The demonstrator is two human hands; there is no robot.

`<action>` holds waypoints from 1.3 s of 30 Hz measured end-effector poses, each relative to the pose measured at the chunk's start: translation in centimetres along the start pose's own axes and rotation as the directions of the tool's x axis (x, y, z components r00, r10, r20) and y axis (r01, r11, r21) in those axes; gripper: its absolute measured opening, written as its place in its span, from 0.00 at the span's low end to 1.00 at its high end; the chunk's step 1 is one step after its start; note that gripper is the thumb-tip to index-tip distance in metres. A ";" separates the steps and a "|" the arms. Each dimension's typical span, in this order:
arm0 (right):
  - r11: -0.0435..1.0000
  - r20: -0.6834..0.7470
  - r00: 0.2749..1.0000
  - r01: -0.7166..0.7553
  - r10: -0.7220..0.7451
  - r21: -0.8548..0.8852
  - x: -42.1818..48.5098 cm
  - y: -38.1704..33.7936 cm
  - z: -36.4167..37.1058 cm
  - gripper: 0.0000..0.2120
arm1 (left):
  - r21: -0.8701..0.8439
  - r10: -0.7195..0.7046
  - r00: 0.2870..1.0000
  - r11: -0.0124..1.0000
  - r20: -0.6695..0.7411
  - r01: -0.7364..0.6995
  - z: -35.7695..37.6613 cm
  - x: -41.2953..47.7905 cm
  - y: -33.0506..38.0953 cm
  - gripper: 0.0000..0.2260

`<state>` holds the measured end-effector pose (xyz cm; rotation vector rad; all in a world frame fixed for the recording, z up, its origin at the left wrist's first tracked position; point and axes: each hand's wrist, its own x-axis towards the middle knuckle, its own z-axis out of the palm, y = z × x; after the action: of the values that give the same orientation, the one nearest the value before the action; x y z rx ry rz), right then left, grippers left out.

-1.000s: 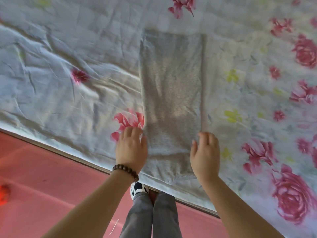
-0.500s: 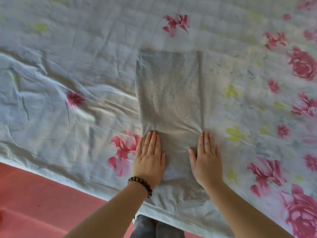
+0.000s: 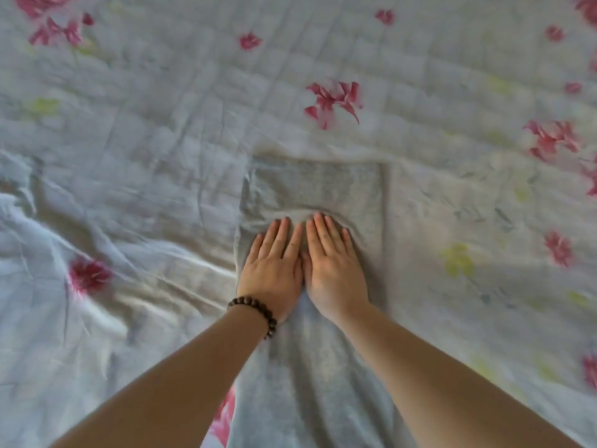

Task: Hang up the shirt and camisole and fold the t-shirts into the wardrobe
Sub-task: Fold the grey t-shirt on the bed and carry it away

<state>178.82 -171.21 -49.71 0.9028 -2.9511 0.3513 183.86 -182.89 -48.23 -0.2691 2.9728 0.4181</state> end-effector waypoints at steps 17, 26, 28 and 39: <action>0.983 0.046 0.988 -0.141 0.147 -0.118 7.8 5.7 -1.3 0.31 | 0.103 -0.158 0.987 0.982 -0.024 0.160 -1.9 8.3 -1.4 0.28; 0.998 0.200 0.980 0.018 -0.005 -0.065 -10.9 -0.7 -2.4 0.27 | 0.069 0.107 0.992 0.991 0.059 -0.111 1.8 -9.1 1.0 0.27; 0.996 0.264 0.963 0.065 -0.047 -0.058 -13.9 -1.4 -3.1 0.27 | 0.087 0.188 0.978 0.977 0.091 -0.196 1.7 -11.8 0.4 0.27; 0.982 0.289 0.940 0.188 -0.183 0.012 -28.2 -1.1 -5.7 0.24 | 0.160 0.473 0.820 0.826 0.323 -0.540 0.9 -23.6 -5.5 0.26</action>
<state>202.66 -155.38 -46.75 1.3243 -3.0795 0.2020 208.10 -184.14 -46.99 0.5862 2.7401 0.1104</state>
